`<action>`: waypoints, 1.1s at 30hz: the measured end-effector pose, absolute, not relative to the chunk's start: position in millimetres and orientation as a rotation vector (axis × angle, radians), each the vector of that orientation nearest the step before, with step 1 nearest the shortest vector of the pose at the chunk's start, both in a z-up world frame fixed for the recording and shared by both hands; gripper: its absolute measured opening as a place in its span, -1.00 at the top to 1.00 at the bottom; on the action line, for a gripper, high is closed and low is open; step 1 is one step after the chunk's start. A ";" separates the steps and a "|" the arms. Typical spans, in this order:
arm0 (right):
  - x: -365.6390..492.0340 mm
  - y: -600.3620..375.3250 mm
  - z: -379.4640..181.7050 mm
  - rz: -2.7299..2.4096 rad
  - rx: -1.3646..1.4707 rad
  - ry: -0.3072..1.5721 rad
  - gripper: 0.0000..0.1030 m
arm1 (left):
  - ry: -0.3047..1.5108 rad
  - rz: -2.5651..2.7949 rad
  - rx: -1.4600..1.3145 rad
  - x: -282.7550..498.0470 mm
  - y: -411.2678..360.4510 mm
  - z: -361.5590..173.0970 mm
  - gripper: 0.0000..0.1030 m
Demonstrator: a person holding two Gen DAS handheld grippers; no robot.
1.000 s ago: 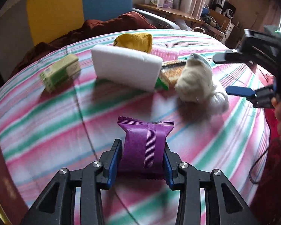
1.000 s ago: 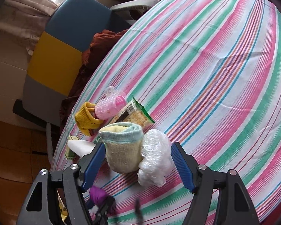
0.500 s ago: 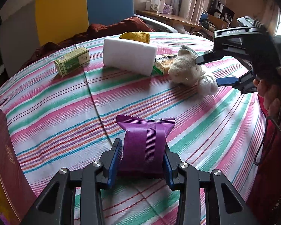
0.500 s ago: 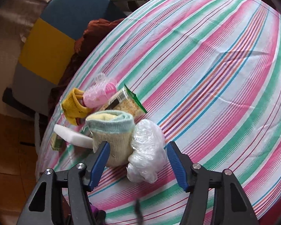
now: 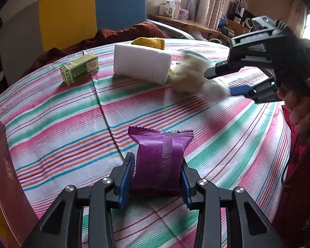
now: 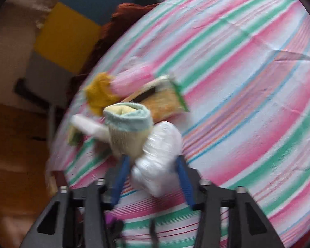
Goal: Organize objects
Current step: 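Grasp the clear plastic bag with the right gripper while the left gripper holds the purple pouch, then carry both items over the gold tray and open both grippers to drop them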
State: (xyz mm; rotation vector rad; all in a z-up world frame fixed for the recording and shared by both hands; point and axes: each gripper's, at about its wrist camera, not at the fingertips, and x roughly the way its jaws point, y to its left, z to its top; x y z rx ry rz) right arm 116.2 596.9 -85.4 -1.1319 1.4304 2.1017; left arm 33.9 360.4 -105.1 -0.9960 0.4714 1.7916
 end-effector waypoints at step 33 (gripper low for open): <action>149.8 558.3 -33.1 2.210 -1.003 1.067 0.29 | 0.262 1.874 -0.966 24.0 277.8 -33.9 0.22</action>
